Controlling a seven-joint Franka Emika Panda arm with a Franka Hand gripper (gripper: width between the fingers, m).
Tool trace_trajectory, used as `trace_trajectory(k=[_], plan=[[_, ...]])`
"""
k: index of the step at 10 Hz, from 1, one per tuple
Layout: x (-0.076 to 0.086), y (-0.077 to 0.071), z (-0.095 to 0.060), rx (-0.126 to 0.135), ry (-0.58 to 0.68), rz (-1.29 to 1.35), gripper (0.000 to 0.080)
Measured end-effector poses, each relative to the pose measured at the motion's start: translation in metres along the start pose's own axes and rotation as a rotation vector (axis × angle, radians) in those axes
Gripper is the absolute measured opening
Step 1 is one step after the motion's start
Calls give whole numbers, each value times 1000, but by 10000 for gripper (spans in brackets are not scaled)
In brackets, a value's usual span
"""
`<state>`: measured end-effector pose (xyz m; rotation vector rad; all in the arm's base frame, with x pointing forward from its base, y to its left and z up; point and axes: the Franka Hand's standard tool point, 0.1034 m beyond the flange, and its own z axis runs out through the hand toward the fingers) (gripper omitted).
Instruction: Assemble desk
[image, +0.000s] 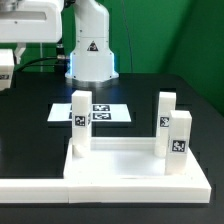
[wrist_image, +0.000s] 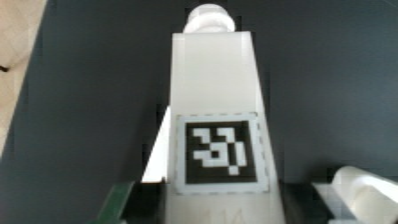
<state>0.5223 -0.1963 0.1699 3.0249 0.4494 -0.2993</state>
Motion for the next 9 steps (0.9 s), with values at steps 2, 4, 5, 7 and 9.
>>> trace_trajectory(k=[2,4,5,7,9], plan=[[3,5,-2,-19,137,6,290],[36,-11,-11,-18,206,58,290],[62,-13,-33,-27,281,87,290],[95,-22,-47,-104,427,152,290],[96,-22,-48,-158,509,133,290]])
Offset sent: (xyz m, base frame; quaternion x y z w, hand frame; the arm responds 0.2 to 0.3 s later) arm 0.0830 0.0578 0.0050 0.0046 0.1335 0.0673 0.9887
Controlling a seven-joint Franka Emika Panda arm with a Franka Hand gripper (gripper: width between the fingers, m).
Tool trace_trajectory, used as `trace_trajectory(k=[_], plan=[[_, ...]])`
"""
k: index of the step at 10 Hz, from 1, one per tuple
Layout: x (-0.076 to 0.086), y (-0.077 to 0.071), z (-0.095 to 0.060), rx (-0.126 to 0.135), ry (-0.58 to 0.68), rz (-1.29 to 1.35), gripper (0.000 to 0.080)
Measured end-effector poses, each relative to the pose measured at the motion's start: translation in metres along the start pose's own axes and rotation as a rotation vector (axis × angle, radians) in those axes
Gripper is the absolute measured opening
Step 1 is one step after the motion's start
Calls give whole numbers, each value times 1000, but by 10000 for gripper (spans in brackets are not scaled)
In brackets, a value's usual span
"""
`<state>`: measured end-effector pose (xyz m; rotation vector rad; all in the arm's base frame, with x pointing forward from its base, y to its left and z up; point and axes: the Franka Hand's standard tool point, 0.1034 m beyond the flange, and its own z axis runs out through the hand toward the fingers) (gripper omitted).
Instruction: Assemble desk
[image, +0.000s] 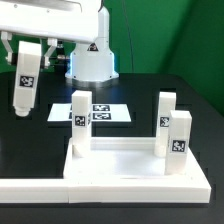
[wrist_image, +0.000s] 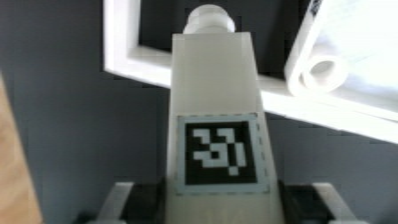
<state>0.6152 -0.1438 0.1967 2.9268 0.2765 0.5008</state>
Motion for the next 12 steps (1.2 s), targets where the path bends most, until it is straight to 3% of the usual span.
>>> trace_trajectory(k=[1,3,4,6,7,8,9,10,12], plan=[[-4,6,1,-25,28,-5,290],[-11,22,0,-113,124,-52,290],[-18,9,7,-98,121,-19,290],[2,-25,13,-56,133,15,290],[22,-47,16,-30,152,102,290],[56,-74,15,-2,187,159,290],[83,-85,3,34,178,186,290],[96,-82,-17,65,155,190,290],[90,-80,-11,53,163,192,290]])
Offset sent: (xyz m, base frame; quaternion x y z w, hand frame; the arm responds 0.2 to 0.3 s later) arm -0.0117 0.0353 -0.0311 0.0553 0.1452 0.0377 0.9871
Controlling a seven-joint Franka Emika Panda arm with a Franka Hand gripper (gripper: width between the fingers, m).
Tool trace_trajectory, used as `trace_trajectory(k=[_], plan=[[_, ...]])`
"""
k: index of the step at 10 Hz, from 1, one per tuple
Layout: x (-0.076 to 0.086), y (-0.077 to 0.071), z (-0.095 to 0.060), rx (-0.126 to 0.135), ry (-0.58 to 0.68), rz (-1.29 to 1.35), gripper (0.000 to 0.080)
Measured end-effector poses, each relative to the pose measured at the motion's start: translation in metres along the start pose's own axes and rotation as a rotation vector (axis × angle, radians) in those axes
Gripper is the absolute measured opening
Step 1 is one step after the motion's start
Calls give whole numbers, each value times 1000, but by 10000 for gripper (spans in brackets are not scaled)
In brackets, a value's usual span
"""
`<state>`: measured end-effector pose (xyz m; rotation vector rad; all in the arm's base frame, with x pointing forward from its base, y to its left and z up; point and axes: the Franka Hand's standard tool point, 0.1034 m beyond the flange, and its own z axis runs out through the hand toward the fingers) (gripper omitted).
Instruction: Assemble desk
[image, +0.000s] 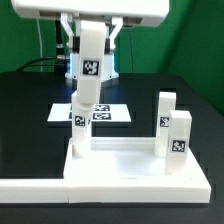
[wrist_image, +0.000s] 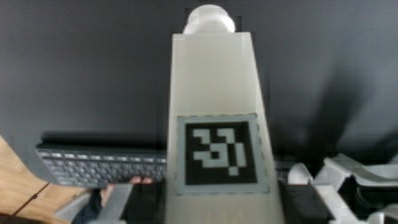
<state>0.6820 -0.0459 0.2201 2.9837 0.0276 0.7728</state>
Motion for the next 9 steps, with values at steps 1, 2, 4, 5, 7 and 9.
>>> trace_trajectory(k=[1,2,4,5,7,9], plan=[[2,0,-1,0,3,0,290],[2,0,-1,0,3,0,290],[-26,15,5,-5,27,-71,290],[-42,15,9,20,6,-93,290],[-46,10,14,32,14,-90,290],[-42,2,13,35,9,-16,290]])
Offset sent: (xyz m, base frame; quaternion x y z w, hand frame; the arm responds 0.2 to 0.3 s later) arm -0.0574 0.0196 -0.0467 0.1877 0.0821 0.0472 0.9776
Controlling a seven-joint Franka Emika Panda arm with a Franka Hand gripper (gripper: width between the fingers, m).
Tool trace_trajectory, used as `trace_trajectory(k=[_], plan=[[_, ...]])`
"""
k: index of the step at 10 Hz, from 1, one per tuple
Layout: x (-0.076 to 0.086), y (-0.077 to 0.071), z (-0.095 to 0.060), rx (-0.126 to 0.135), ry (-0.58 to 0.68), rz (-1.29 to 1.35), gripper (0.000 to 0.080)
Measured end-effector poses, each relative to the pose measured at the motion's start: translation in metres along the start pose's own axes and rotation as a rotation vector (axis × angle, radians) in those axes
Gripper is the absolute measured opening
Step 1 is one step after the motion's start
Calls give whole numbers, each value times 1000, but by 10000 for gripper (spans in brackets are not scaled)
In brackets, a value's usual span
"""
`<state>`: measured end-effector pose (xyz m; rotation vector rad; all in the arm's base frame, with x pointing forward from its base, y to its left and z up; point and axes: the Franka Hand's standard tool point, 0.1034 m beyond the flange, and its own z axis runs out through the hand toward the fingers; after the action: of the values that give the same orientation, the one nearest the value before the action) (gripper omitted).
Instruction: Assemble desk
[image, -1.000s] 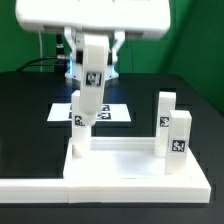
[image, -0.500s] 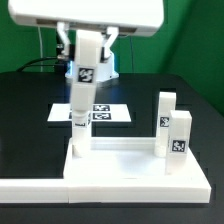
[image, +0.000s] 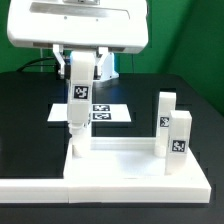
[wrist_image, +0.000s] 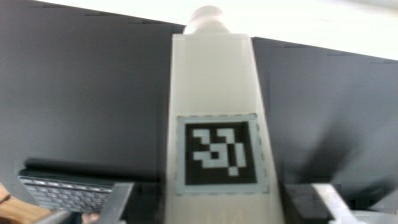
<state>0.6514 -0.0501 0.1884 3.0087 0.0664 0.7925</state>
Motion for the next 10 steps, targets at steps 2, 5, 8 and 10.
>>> trace_trajectory(k=[2,5,8,10], plan=[[-1,2,1,-4,-2,-16,290],[-12,35,-4,-18,24,-71,290],[-26,42,10,-11,16,-55,290],[-28,32,22,-3,12,-34,290]])
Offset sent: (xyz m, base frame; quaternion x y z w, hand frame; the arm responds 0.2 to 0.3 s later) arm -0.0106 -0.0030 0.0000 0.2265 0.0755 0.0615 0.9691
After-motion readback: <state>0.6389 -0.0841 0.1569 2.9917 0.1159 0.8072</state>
